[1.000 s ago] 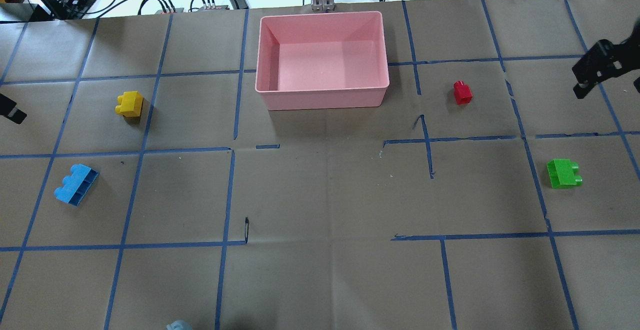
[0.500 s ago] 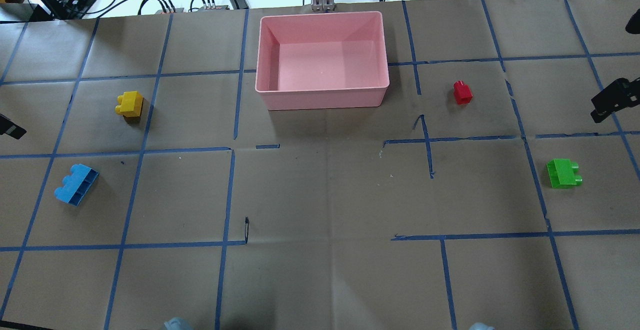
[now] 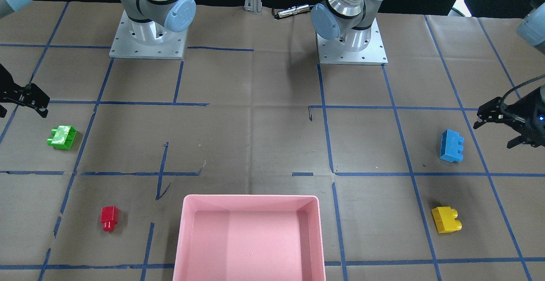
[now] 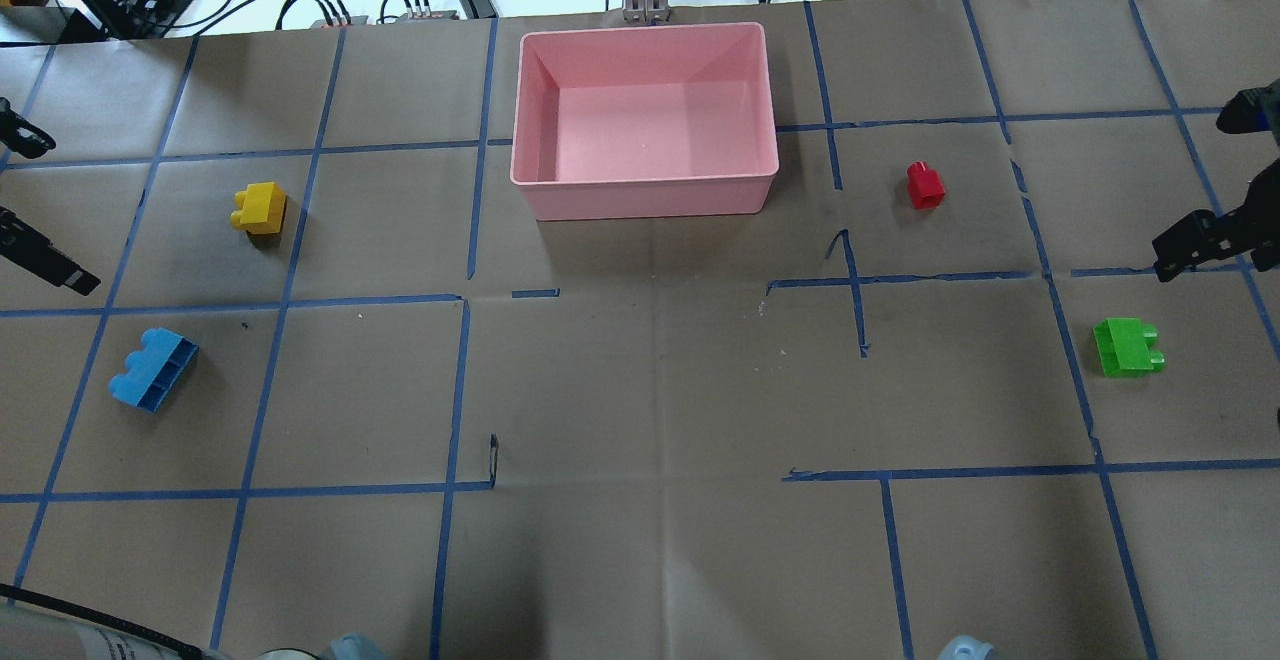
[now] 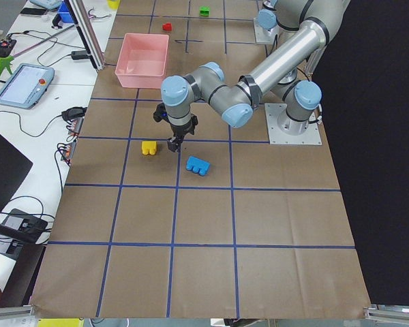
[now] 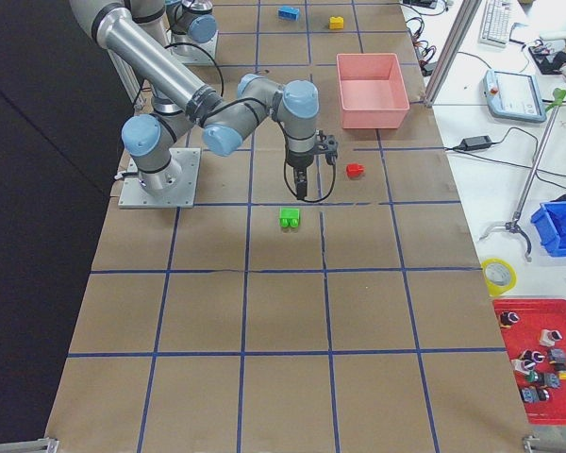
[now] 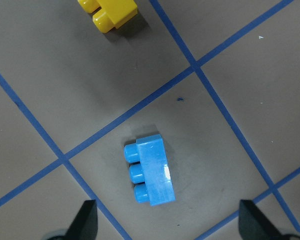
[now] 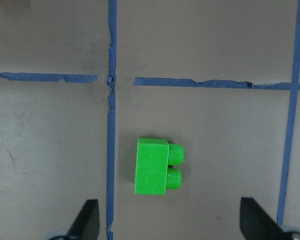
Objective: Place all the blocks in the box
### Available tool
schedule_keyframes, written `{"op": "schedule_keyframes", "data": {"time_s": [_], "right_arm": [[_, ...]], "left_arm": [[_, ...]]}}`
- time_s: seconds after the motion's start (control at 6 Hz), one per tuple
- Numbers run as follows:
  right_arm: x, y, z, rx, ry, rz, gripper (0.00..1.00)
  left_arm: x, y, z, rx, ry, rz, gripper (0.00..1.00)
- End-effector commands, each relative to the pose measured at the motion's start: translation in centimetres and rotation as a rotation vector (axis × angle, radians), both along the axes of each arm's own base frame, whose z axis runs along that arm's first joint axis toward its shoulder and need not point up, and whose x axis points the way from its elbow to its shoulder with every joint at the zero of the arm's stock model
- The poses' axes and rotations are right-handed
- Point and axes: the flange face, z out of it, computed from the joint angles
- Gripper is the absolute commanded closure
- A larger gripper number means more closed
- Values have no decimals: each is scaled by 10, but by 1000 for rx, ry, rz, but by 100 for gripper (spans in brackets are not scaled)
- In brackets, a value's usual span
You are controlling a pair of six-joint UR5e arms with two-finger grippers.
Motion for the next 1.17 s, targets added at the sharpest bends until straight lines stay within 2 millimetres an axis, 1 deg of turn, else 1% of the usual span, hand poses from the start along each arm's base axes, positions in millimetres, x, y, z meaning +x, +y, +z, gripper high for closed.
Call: {"op": "schedule_keyframes", "data": {"time_s": [0.0, 0.17, 0.33, 0.5, 0.67, 0.83, 1.0], "right_arm": [[-15, 5, -20, -23, 16, -46, 0], [-18, 12, -51, 26, -16, -57, 0], [-22, 12, -67, 54, -38, -68, 0], [-25, 8, -83, 34, -24, -65, 0], [-28, 5, -102, 32, -18, -53, 0], [-26, 7, -112, 51, -32, -50, 0], [-26, 7, -115, 54, -36, -50, 0]], "left_arm": [[-3, 10, -57, -32, 19, 88, 1], [-10, 23, -83, -55, 2, 93, 1], [-16, 31, -104, -60, -1, 82, 1], [-14, 31, -116, -55, 4, 52, 1], [-1, 37, -123, -45, 14, 75, 1], [-1, 38, -128, -45, 29, 67, 1], [-3, 38, -135, -40, 45, 64, 1]]}}
